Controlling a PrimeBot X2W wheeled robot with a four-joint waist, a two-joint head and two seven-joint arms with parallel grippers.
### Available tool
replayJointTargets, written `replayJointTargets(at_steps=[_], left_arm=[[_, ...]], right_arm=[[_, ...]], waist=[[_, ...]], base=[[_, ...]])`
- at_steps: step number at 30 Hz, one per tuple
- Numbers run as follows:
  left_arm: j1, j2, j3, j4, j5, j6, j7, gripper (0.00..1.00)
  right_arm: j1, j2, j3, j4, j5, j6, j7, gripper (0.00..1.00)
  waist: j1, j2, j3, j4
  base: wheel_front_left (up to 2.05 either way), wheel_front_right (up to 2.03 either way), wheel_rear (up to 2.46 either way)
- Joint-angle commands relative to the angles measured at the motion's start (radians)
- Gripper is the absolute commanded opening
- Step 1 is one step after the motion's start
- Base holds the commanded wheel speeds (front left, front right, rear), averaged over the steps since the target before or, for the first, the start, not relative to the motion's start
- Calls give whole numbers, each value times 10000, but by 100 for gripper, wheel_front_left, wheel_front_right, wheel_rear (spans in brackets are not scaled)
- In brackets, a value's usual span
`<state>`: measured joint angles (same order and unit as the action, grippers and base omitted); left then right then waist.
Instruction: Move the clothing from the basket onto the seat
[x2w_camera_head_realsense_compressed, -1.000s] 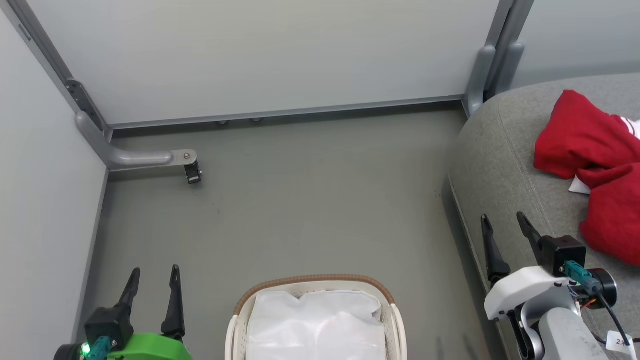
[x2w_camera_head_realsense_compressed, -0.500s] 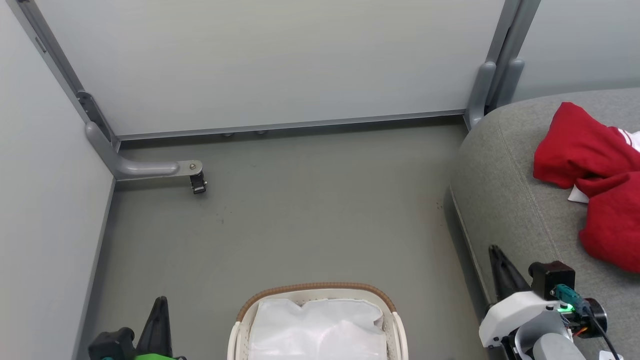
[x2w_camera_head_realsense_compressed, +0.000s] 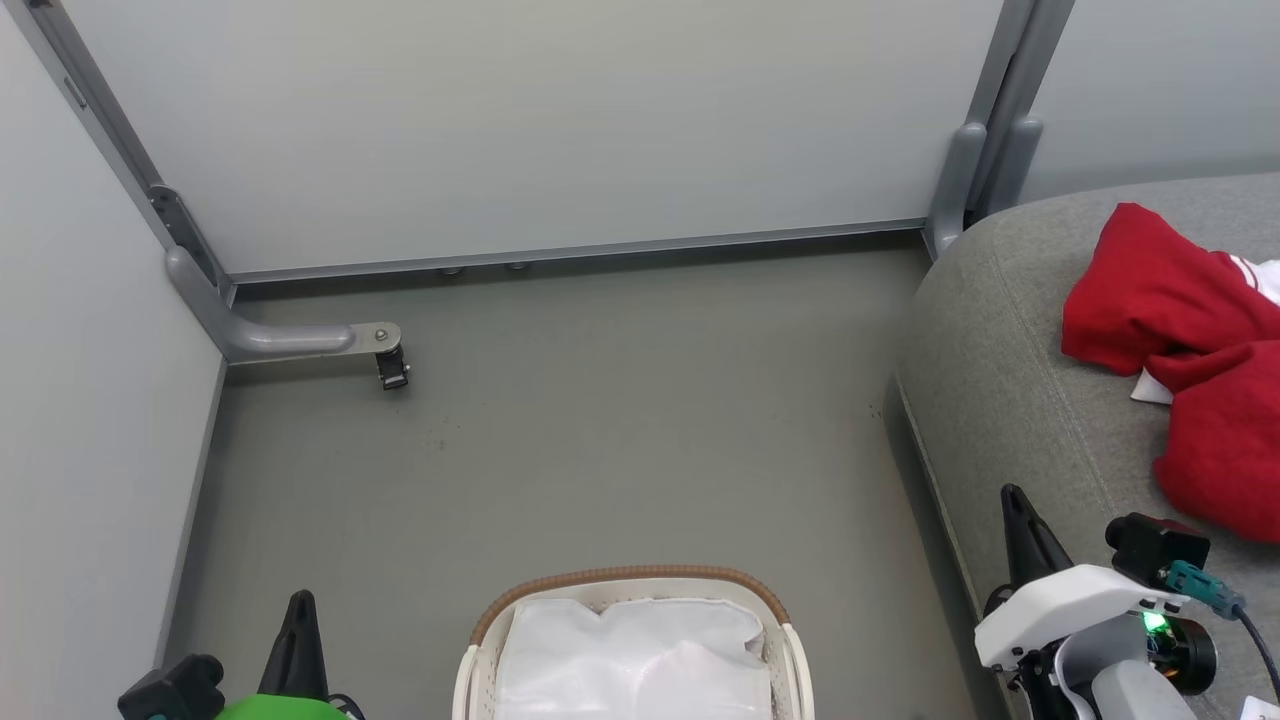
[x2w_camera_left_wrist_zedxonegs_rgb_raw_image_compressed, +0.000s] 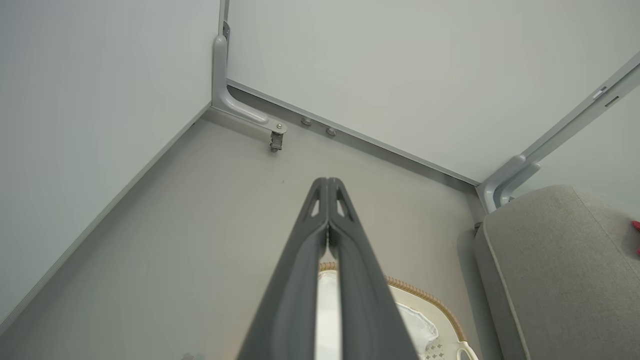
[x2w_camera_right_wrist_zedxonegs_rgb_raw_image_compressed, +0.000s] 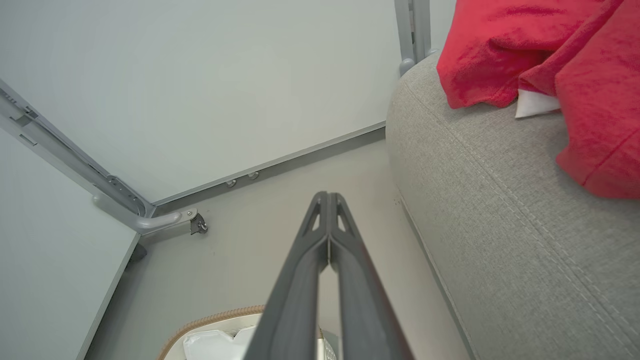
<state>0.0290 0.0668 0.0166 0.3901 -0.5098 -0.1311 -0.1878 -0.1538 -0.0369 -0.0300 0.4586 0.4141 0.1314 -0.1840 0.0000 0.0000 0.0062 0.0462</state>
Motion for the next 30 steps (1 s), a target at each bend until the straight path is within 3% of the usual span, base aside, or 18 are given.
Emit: replayJointTargets(at_steps=[1,30], left_arm=[[-320,6,79,-208,-441,1,91,0],[-765,-51,414,-694,-4374,2,1180,0]], right_arm=[[-82,-64,-57,-257,472,0,88,0],[126,-102,-344,-994,4755,-4,1161,0]], waist=[[0,0,0,-6],[0,0,-8,-127]], base=[[0,0,0],[0,0,0]])
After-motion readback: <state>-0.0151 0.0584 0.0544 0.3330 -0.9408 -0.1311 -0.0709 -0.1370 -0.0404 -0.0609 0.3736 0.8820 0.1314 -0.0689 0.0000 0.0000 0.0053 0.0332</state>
